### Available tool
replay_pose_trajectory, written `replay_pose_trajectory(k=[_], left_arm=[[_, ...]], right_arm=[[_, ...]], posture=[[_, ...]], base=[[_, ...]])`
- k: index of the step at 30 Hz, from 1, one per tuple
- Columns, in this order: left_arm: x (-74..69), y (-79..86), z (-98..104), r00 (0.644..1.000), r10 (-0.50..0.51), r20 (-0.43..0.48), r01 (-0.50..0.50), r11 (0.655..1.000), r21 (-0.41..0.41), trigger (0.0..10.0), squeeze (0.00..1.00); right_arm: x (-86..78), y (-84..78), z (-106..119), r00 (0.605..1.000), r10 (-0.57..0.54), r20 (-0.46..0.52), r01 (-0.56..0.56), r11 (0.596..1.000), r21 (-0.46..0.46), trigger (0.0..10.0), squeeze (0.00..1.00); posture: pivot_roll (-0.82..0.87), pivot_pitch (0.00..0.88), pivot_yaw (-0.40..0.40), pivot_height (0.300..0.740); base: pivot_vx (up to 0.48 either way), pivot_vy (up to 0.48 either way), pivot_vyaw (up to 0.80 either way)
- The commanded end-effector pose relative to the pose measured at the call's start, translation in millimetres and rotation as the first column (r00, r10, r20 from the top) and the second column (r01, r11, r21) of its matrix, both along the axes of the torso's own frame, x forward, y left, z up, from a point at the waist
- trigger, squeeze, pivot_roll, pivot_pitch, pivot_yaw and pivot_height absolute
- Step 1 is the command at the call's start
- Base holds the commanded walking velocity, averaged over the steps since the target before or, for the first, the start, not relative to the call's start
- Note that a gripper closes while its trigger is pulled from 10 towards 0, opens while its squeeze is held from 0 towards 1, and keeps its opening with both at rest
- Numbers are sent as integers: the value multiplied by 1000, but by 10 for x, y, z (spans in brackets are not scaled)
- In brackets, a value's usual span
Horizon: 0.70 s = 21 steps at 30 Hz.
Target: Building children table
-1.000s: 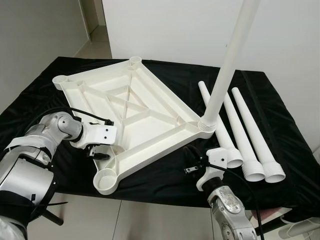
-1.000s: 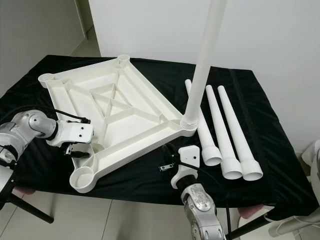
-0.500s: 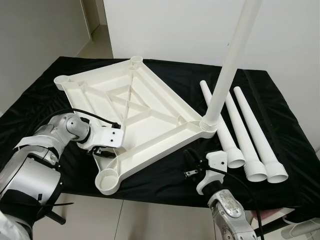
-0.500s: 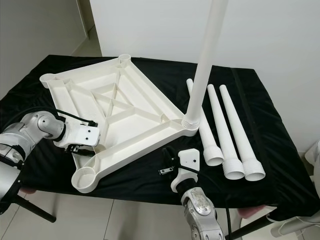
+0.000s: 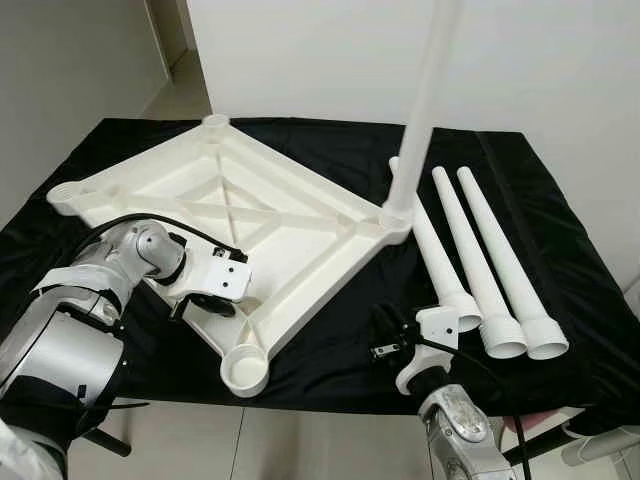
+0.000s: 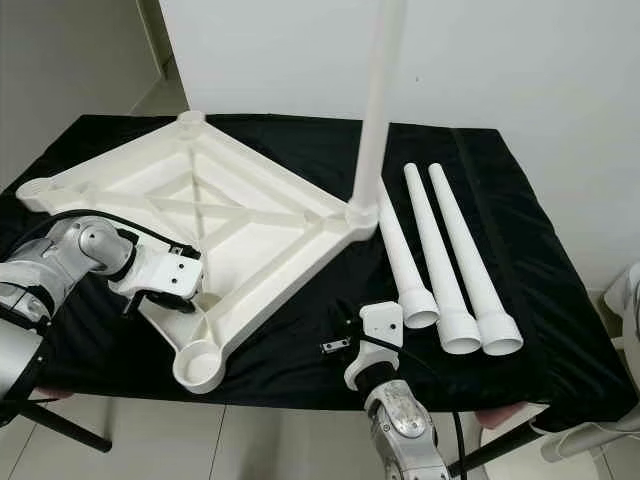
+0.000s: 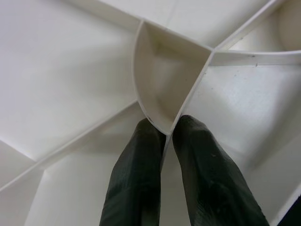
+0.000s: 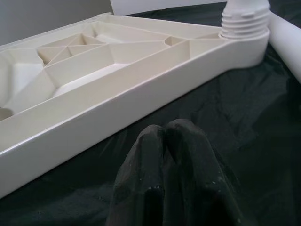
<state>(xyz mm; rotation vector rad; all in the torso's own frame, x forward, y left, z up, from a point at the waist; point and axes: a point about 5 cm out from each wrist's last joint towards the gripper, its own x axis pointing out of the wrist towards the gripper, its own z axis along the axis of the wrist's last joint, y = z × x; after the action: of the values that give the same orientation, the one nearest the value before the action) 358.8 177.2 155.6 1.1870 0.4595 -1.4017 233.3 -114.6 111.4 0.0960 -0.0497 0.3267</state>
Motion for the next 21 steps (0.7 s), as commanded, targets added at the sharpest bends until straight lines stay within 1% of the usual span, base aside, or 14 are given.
replay_pose_trajectory(k=[1,2,3,7,8,9,11,12,13,15,16,18,20,21], left_arm=[[-27,82,-150,989,143,-48,-147,983,-106,0,0],[6,73,-118,981,193,-32,-195,965,-177,0,0],[6,73,-118,981,193,-32,-195,965,-177,0,0],[47,45,-65,962,270,-47,-270,905,-329,0,0],[47,45,-65,962,270,-47,-270,905,-329,0,0],[63,33,-50,955,292,-43,-287,885,-367,0,0],[105,-32,23,938,345,-25,-307,798,-519,0,0],[105,-32,23,938,345,-25,-307,798,-519,0,0],[121,-71,64,930,367,-12,-303,748,-590,0,0],[121,-71,64,930,367,-12,-303,748,-590,0,0],[131,-99,95,922,386,-13,-302,701,-646,0,0],[117,-171,82,916,401,-22,-295,636,-713,0,0],[87,-248,28,916,400,-40,-294,600,-744,0,0],[87,-248,28,916,400,-40,-294,600,-744,0,0]], right_arm=[[-18,4,-2,1000,-7,-7,7,1000,-1,10000,0],[-15,-3,-3,1000,-11,-7,11,1000,-2,10000,0],[-15,-3,-3,1000,-11,-7,11,1000,-2,10000,0],[-15,-13,-8,1000,-19,-9,19,1000,3,10000,0],[-15,-13,-8,1000,-19,-9,19,1000,3,10000,0],[-14,-8,-9,1000,-17,-9,17,1000,1,10000,0],[8,20,-1,1000,-9,-7,9,1000,5,10000,0],[8,20,-1,1000,-9,-7,9,1000,5,10000,0],[24,33,6,1000,-3,-5,3,1000,7,10000,0],[24,33,6,1000,-3,-5,3,1000,7,10000,0],[36,42,10,1000,1,-4,-1,1000,10,10000,0],[54,48,16,1000,6,-2,-6,1000,10,10000,0],[69,59,23,1000,15,0,-15,1000,10,10000,0],[69,59,23,1000,15,0,-15,1000,10,10000,0]], posture=[[-124,76,63,740],[-122,75,64,740],[-122,75,64,740],[-117,72,57,740],[-117,72,57,740],[-113,72,53,740],[-104,72,44,740],[-104,72,44,740],[-99,70,39,740],[-99,70,39,740],[-97,70,39,740],[-86,69,22,740],[-82,68,17,740],[-82,68,17,740]], base=[[0,0,0],[0,0,0],[0,0,0],[0,0,0],[0,0,0],[0,0,0],[0,0,0],[0,0,0],[0,0,0],[0,0,0],[0,0,0],[0,0,0],[0,0,0],[0,0,0]])
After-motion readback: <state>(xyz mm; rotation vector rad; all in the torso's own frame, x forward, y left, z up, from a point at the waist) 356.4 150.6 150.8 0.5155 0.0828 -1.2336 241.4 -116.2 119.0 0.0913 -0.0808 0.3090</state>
